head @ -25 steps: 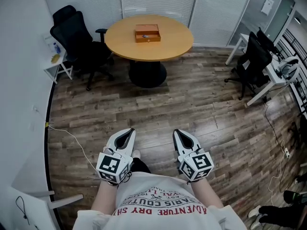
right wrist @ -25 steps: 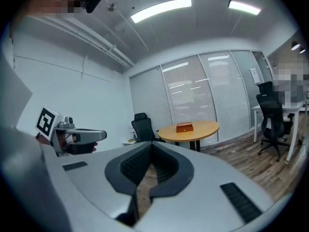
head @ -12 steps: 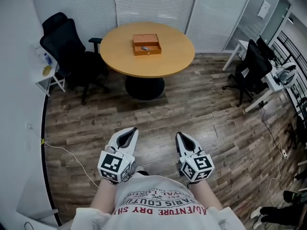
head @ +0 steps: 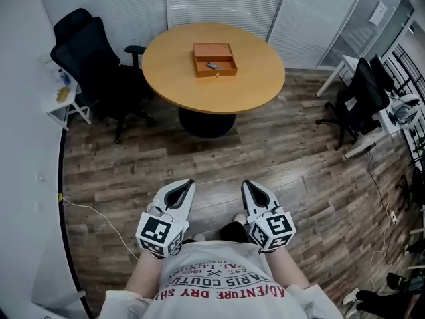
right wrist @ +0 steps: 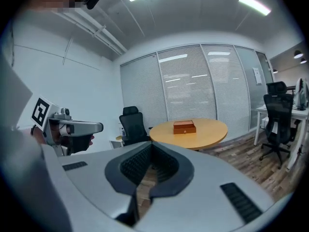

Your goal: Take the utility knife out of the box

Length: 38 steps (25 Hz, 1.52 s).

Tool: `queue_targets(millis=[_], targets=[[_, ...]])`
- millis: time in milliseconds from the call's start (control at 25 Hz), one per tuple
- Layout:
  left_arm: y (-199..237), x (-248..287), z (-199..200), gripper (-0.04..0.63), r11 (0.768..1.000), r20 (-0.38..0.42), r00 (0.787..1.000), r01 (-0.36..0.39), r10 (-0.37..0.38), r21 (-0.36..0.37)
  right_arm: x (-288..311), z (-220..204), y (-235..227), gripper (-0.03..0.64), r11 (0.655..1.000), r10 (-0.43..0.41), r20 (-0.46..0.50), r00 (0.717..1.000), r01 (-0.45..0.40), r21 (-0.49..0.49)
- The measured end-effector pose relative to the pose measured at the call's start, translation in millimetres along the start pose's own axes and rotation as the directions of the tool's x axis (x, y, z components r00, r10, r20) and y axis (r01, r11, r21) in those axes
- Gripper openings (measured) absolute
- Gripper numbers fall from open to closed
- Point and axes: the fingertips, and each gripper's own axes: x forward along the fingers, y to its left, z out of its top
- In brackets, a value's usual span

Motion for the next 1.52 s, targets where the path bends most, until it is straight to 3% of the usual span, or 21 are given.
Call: queue_targets(millis=[280, 680, 960, 1280, 1520], targets=[[47.4, 57.9, 8.8, -0.005, 0.993, 0.015, 0.993, -0.114, 0.114, -0.013, 68.6, 10.7, -50.5, 0.008, 0.997, 0.076, -0.010, 0.997, -0.076, -0.006], [78.5, 222.6, 62.6, -0.005, 0.974, 0.011, 0.974, -0.226, 0.226, 0.001, 177.4, 74.4, -195.9, 0.008, 0.978, 0.208, -0.026, 0.978, -0.208, -0.017], [105.2, 309.2, 76.0, -0.005, 0.957, 0.021, 0.959, -0.280, 0.282, -0.069, 236.6, 86.4, -262.2, 0.008, 0.954, 0.283, -0.100, 0.954, -0.291, -0.074], [167.2, 366.7, 71.4, -0.005, 0.952, -0.008, 0.957, -0.290, 0.291, -0.097, 312.5, 87.0, -297.6, 0.008, 0.959, 0.267, -0.154, 0.951, -0.278, -0.056], [240.6, 420.7, 78.1, -0.005, 0.967, -0.003, 0.972, -0.234, 0.235, -0.100, 393.5, 96.4, -305.6, 0.008, 0.968, 0.236, -0.172, 0.956, -0.247, -0.047]])
